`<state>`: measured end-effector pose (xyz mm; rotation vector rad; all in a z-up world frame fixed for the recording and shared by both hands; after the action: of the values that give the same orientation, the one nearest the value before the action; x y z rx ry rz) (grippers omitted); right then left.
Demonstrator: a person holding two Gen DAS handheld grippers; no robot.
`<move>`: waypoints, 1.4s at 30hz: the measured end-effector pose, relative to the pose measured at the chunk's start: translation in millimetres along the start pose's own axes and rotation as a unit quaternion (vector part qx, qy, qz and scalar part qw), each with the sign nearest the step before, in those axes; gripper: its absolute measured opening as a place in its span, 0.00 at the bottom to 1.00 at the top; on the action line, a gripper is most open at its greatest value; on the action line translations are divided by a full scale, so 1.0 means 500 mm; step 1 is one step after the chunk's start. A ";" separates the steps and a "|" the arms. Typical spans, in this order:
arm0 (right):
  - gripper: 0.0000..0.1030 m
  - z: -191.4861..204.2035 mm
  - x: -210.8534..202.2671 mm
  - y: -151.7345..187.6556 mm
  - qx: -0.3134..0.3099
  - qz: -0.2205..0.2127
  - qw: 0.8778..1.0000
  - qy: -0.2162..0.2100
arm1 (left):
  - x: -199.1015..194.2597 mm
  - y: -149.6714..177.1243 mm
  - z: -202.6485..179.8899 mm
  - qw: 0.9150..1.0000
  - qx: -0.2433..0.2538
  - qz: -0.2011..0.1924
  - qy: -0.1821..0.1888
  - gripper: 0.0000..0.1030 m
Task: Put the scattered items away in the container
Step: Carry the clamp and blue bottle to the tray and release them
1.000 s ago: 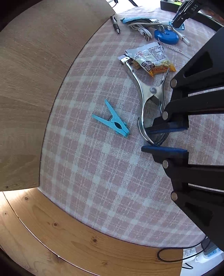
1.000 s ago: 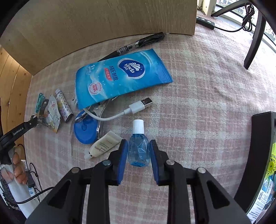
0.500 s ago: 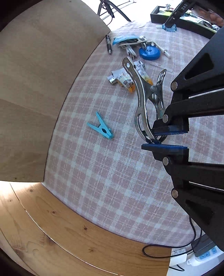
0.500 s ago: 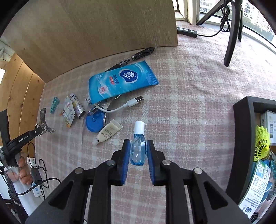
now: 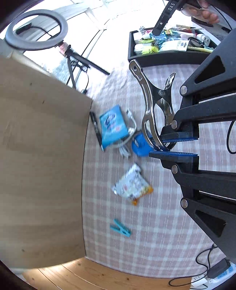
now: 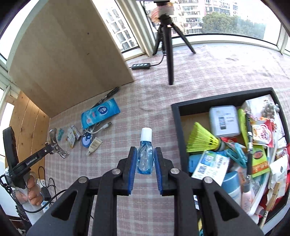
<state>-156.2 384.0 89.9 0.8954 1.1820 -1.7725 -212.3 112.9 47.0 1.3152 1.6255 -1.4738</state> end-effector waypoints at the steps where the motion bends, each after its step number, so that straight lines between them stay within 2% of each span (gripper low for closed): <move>1: 0.19 -0.026 -0.017 0.004 0.008 -0.007 1.000 0.007 | 0.002 -0.018 -0.036 1.000 0.015 0.004 0.008 0.07; 6: 0.19 -0.163 -0.099 0.041 0.057 -0.032 0.997 0.040 | 0.009 -0.013 -0.224 0.995 0.084 0.022 0.048 0.07; 12: 0.19 -0.298 -0.176 0.102 0.109 -0.046 0.990 0.072 | 0.042 0.001 -0.420 0.983 0.158 0.040 0.079 0.07; 16: 0.19 -0.345 -0.208 0.135 0.128 -0.050 0.987 0.082 | 0.057 0.011 -0.518 0.976 0.193 0.045 0.089 0.07; 20: 0.19 -0.357 -0.219 0.160 0.135 -0.049 0.986 0.080 | 0.070 0.019 -0.586 0.971 0.215 0.048 0.092 0.08; 24: 0.19 -0.358 -0.216 0.186 0.137 -0.040 0.987 0.077 | 0.079 0.017 -0.630 0.969 0.222 0.048 0.094 0.08; 26: 0.19 -0.360 -0.211 0.196 0.140 -0.039 0.986 0.078 | 0.089 0.019 -0.653 0.966 0.227 0.064 0.106 0.23; 27: 0.21 -0.361 -0.209 0.199 0.140 -0.040 0.986 0.080 | 0.092 0.019 -0.658 0.966 0.226 0.071 0.104 0.44; 28: 0.26 -0.361 -0.205 0.202 0.138 -0.034 0.986 0.084 | 0.090 0.015 -0.660 0.967 0.222 0.061 0.106 0.49; 30: 0.30 -0.362 -0.203 0.205 0.145 -0.032 0.986 0.081 | 0.081 0.009 -0.661 0.968 0.230 0.042 0.095 0.49; 35: 0.30 -0.350 -0.211 0.195 0.130 -0.041 0.987 0.090 | 0.073 0.005 -0.638 0.970 0.223 0.037 0.093 0.48; 42: 0.31 -0.309 -0.193 0.178 0.105 -0.035 0.991 0.077 | 0.064 0.010 -0.582 0.973 0.204 0.042 0.095 0.48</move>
<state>-16.6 531.2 93.4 1.1444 1.1491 -1.9400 -162.5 399.3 81.9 1.7754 1.4027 -1.7342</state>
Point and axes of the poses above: each gripper's, at about its wrist camera, not at the fingertips, and x roughly the way its jaws point, z to its left, y to its underside, the point moved 7 cm from there along x, roughly the way its jaws point, and after that the axes turned 1 degree about -z, right-handed, at the moved point
